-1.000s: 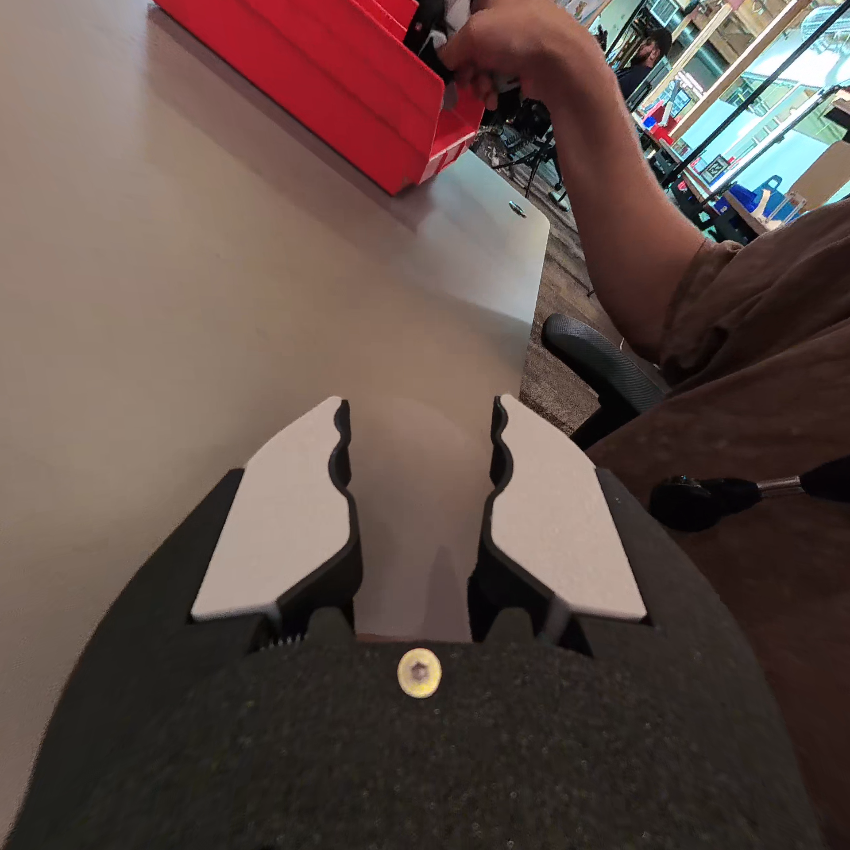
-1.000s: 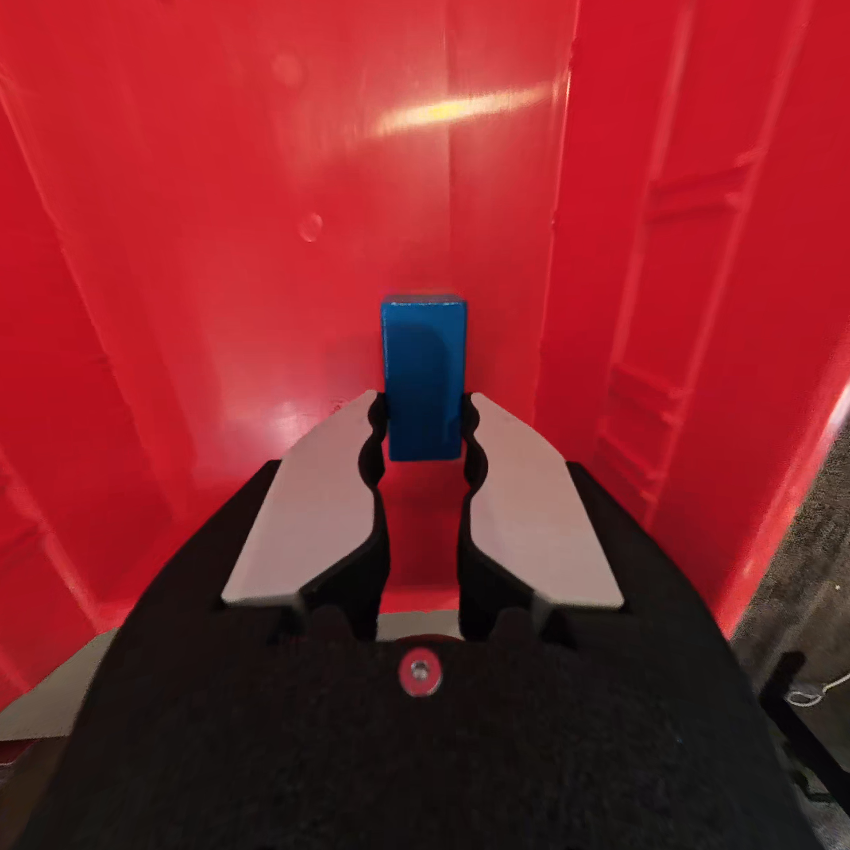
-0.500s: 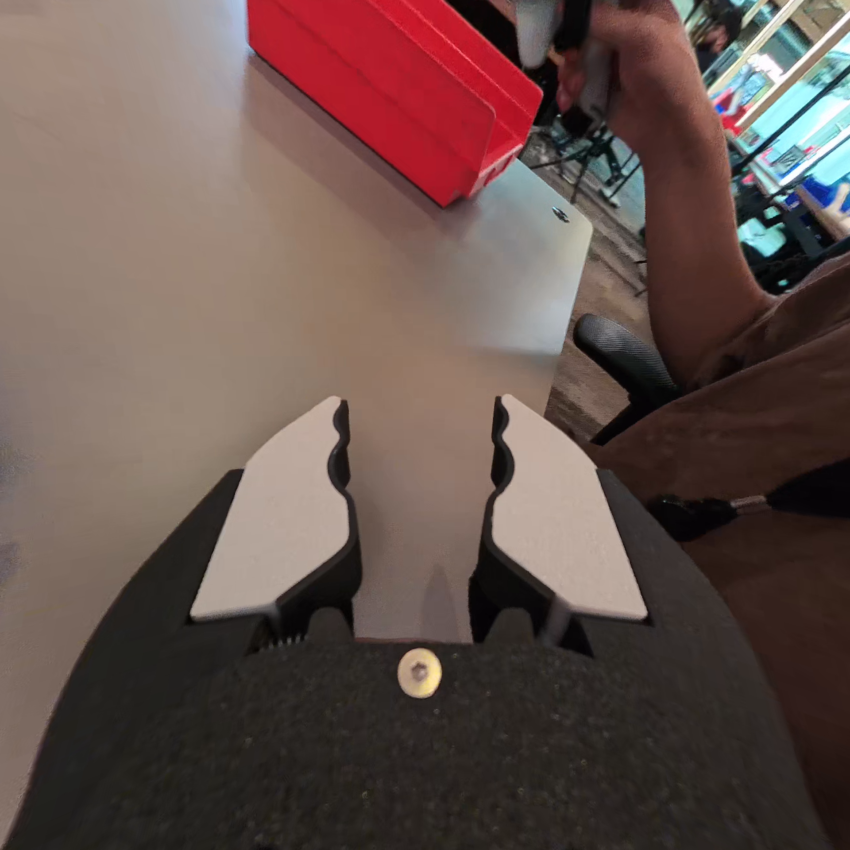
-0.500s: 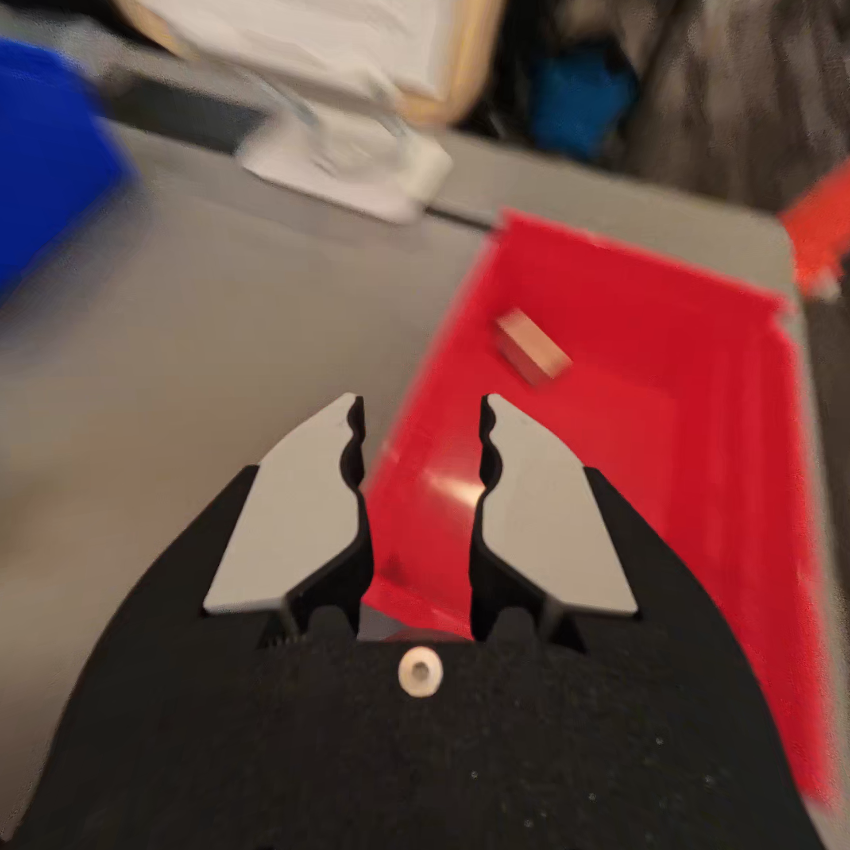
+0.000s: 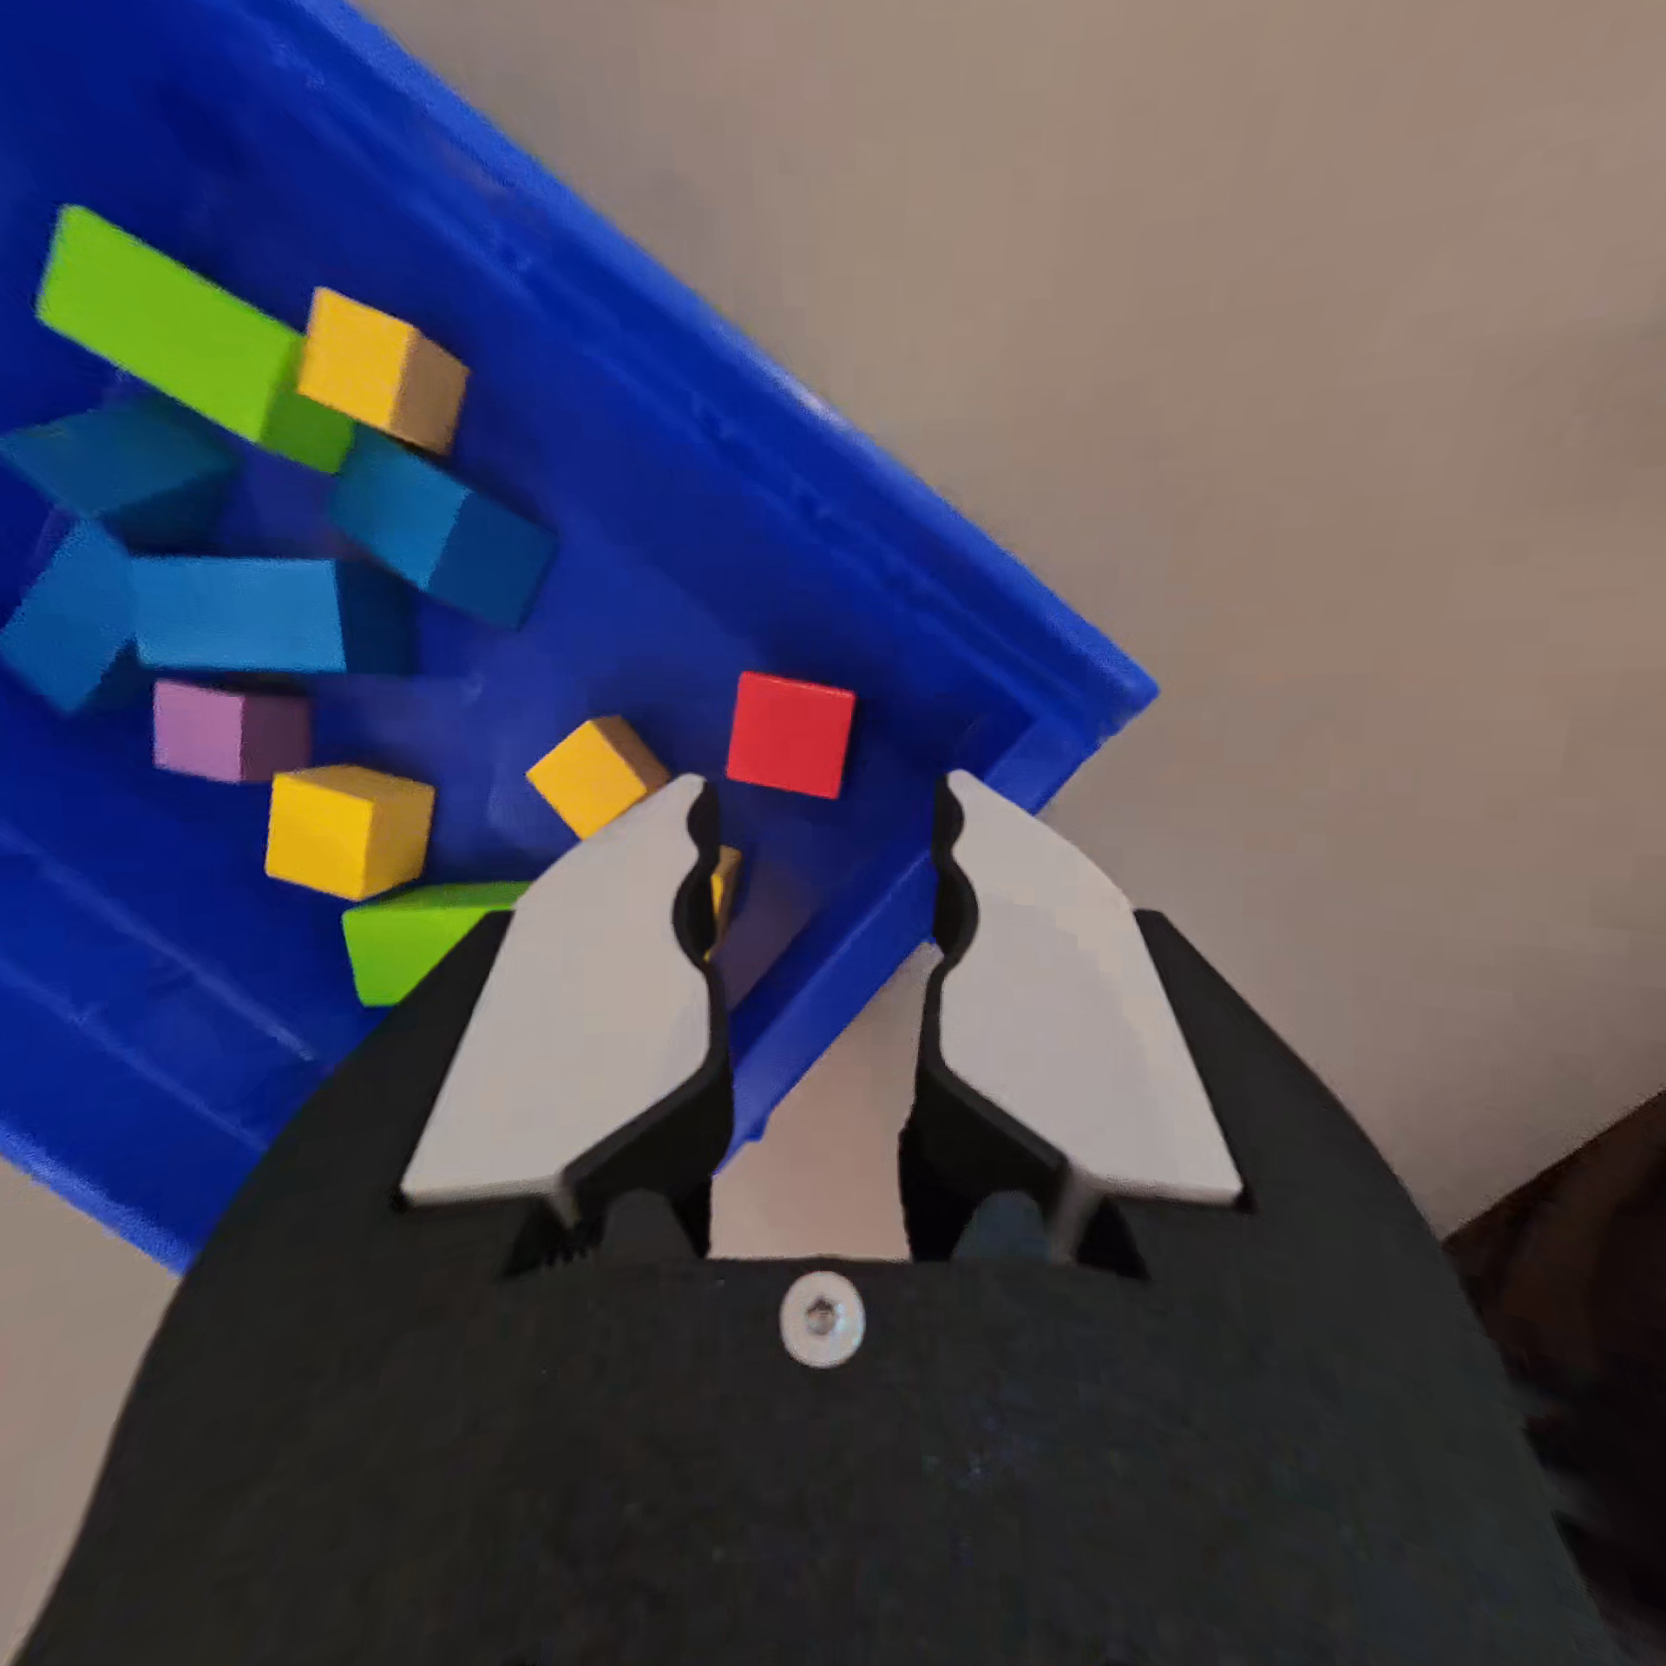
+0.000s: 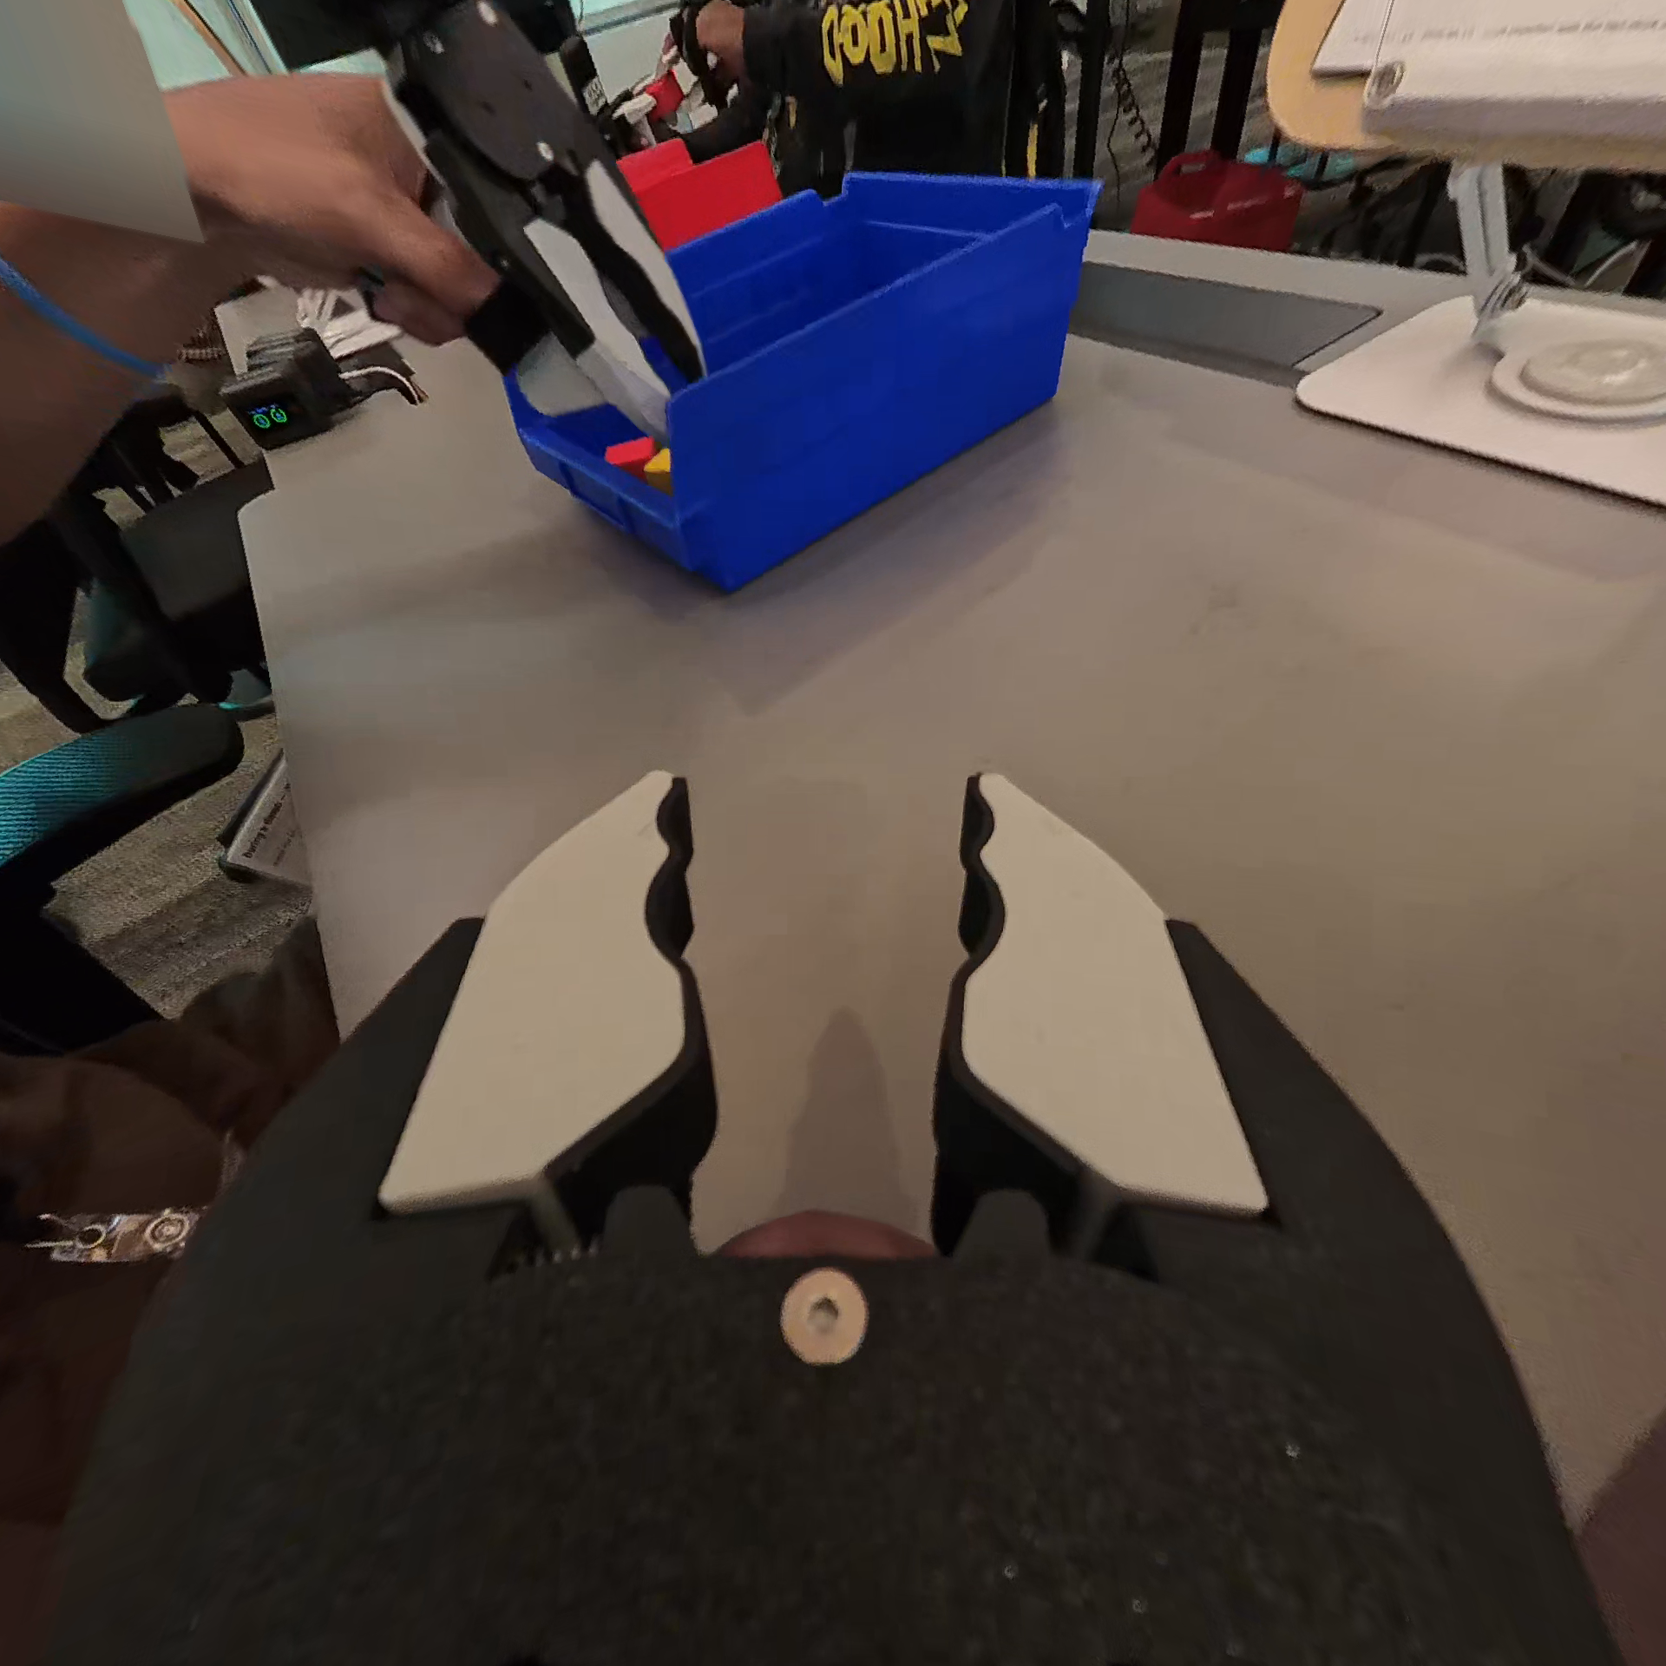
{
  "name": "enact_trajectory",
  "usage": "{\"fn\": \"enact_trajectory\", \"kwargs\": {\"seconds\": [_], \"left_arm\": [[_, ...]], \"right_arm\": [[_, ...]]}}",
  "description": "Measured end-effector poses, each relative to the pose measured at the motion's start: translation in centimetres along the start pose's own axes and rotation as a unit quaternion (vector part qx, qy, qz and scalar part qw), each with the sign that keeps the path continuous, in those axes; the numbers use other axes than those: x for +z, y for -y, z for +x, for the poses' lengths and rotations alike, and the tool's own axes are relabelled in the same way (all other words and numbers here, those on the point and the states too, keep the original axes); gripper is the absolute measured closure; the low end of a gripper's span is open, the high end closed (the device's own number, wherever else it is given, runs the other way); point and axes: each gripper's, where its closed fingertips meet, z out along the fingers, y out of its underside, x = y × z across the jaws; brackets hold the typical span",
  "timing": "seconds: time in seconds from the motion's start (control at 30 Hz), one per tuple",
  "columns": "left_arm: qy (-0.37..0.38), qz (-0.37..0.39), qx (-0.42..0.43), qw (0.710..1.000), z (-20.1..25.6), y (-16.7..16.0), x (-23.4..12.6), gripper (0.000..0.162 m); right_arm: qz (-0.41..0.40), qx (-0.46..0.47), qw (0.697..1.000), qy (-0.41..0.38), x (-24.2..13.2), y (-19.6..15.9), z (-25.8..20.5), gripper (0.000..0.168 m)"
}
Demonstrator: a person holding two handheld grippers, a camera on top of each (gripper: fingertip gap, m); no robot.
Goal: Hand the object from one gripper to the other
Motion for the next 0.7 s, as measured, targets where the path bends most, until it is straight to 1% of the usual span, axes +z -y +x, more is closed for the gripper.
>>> {"fn": "enact_trajectory", "kwargs": {"seconds": [0.1, 0.2, 0.27, 0.37, 0.4, 0.43, 0.5, 0.57, 0.63, 0.7], "left_arm": [[-0.016, -0.050, 0.050, 0.997, -0.4, -0.5, 1.9, 0.110], [-0.027, -0.072, 0.075, 0.994, -1.2, -0.7, 3.3, 0.110], [-0.048, -0.084, 0.080, 0.992, -1.0, -0.9, 4.0, 0.110], [-0.064, -0.112, 0.081, 0.988, -1.2, -1.7, 5.4, 0.114], [-0.080, -0.114, 0.069, 0.988, -1.0, -1.6, 5.5, 0.124], [-0.092, -0.110, 0.057, 0.988, -1.0, -1.5, 5.6, 0.128], [-0.101, -0.103, 0.040, 0.989, -1.3, -1.4, 5.5, 0.128], [-0.104, -0.076, 0.019, 0.992, -1.9, -1.0, 4.8, 0.128], [-0.129, -0.026, -0.019, 0.991, -2.2, -0.3, 3.2, 0.128], [-0.174, 0.052, -0.076, 0.980, -2.1, 1.0, 0.8, 0.128]], "right_arm": [[-0.017, 0.002, 1.000, -0.012, -0.4, -1.2, 0.6, 0.111], [-0.014, 0.016, 1.000, -0.012, -0.8, -1.5, 0.9, 0.111], [-0.007, 0.027, 1.000, -0.009, -1.0, -1.4, 1.1, 0.111], [-0.009, 0.036, 0.999, -0.005, -1.0, -1.6, 1.2, 0.111], [-0.012, 0.036, 0.999, -0.004, -1.0, -1.6, 1.1, 0.111], [-0.014, 0.034, 0.999, -0.005, -1.0, -1.7, 1.2, 0.112], [-0.016, 0.027, 0.999, -0.010, -1.1, -1.7, 1.2, 0.112], [-0.021, 0.013, 1.000, -0.014, -1.1, -1.8, 1.1, 0.112], [-0.023, -0.007, 1.000, -0.012, -1.0, -1.7, 1.0, 0.112], [-0.020, -0.028, 0.999, -0.003, -0.8, -1.4, 0.8, 0.111]]}}
